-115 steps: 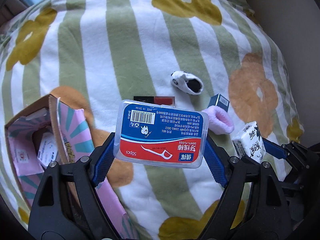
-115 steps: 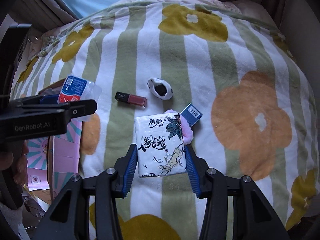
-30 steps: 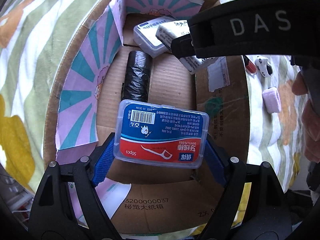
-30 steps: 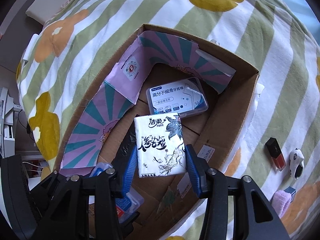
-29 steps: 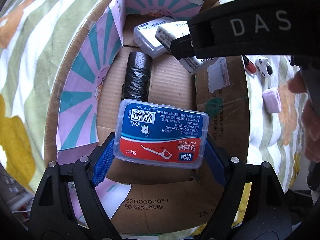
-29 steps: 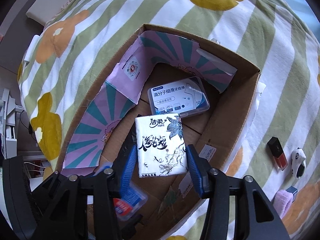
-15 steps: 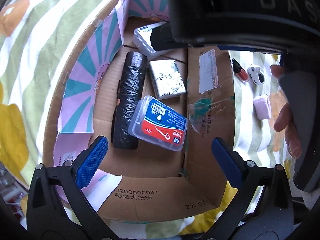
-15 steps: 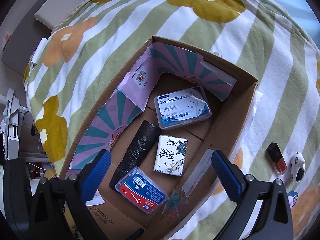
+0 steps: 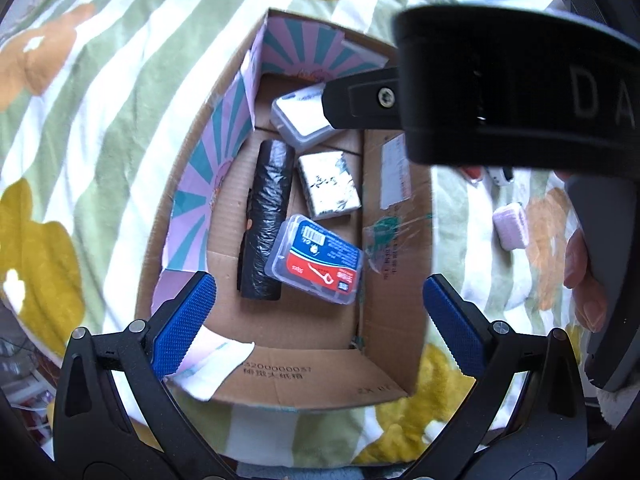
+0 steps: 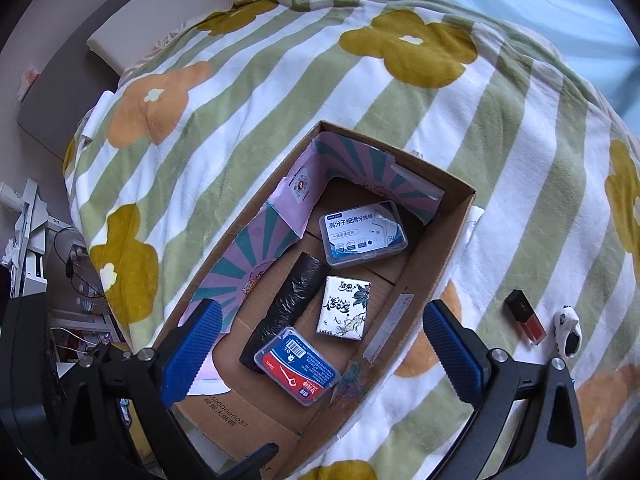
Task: Organize objects
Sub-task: 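Release the floss-pick box into the box with the left tool while the right tool drops the tissue pack in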
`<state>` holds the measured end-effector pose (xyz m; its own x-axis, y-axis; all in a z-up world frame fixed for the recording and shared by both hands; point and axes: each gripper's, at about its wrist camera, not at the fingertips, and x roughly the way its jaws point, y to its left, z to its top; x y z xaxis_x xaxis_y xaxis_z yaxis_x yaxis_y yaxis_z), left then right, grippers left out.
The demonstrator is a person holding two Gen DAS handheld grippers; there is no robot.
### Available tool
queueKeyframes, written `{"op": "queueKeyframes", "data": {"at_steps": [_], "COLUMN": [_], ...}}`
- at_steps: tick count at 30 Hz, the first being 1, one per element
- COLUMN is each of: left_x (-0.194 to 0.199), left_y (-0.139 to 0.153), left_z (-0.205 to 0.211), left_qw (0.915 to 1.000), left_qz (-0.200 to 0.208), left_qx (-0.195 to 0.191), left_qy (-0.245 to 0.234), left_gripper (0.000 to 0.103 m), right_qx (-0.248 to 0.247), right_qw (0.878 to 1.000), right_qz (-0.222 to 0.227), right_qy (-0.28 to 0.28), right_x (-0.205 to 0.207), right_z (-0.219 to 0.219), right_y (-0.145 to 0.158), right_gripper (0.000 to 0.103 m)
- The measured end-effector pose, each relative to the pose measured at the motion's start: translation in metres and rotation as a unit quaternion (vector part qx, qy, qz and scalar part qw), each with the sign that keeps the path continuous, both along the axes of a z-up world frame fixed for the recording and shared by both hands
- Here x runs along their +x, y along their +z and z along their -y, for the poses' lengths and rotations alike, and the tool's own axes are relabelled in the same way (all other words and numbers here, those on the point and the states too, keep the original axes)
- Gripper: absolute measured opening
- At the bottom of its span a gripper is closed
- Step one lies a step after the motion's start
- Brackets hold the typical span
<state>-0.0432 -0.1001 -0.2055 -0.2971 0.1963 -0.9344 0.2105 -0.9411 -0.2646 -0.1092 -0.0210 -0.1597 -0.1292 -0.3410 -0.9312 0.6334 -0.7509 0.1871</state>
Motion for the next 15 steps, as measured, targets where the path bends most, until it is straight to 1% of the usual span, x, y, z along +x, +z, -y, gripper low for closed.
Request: {"op": "queueKeyframes", "data": {"at_steps": [4, 8, 15], "left_x": [0.011, 0.018, 0.020], "left_y": [0.022, 0.047, 0.085], "left_z": [-0.007, -0.014, -0.042], "left_qw": [0.9998, 0.9993, 0.9972], "left_qz": [-0.016, -0.031, -0.061], "left_qx": [-0.009, -0.016, -0.030], "left_qy": [-0.003, -0.009, -0.032], "left_gripper": [0.103, 0.103, 0.103], "right_qx": [-0.003, -0.009, -0.015], "right_qw": [1.000, 0.999, 0.993], "right_qz": [-0.020, -0.032, -0.055], "right_qy": [-0.013, -0.038, -0.108], "right_x": [0.010, 0.019, 0.033], "right_z": [-0.018, -0.045, -0.113], "right_y": [0.029, 0.056, 0.096], "right_gripper": [0.100, 0.100, 0.100]}}
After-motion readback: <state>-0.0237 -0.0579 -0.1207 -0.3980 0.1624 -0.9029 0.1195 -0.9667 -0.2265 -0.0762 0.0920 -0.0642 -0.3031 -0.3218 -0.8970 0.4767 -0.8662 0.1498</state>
